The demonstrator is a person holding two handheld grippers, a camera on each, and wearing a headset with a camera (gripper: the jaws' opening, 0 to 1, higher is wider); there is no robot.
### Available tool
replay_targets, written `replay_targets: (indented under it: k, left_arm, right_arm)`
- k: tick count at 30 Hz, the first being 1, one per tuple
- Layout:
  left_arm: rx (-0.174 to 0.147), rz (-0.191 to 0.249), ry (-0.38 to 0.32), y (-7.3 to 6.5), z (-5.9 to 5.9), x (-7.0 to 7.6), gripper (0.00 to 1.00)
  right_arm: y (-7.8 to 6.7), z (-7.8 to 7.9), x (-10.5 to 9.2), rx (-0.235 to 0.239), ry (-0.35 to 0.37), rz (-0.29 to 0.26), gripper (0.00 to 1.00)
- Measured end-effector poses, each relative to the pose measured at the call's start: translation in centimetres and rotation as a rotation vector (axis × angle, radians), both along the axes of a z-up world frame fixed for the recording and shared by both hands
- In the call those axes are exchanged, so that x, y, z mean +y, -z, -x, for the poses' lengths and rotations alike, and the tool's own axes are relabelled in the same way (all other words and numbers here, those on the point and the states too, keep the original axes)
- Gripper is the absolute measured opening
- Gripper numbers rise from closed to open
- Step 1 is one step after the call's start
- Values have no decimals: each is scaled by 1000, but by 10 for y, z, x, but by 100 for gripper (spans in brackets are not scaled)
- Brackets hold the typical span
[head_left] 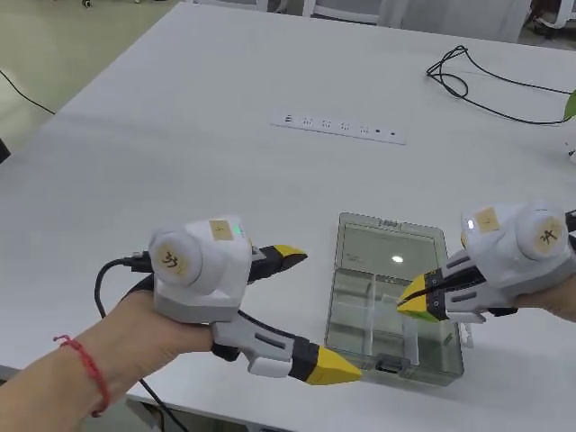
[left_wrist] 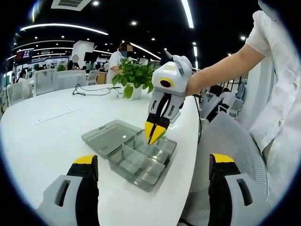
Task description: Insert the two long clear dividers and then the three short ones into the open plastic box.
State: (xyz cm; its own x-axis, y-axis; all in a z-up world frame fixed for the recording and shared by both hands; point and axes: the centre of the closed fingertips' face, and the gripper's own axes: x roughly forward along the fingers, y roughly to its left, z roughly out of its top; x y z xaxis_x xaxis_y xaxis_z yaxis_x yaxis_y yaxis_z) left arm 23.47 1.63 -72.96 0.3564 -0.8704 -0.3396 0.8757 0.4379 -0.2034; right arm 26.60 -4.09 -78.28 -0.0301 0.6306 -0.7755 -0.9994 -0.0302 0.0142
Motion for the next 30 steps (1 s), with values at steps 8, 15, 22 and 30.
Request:
replay_targets:
  k: [8, 15, 22, 30]
  left_arm:
    - [2, -30, 4, 8, 0, 2, 100]
    - [5, -29, 6, 8, 1, 1, 100]
    - [3, -27, 10, 7, 0, 1, 100]
    - [7, -28, 9, 8, 0, 1, 100]
  right_arm:
    - [19, -3, -2, 5, -3, 67, 2]
    - [29, -3, -3, -3, -8, 107, 2]
    - [33, -3, -4, -15, -27, 139, 2]
    - [34, -3, -4, -25, -40, 151, 3]
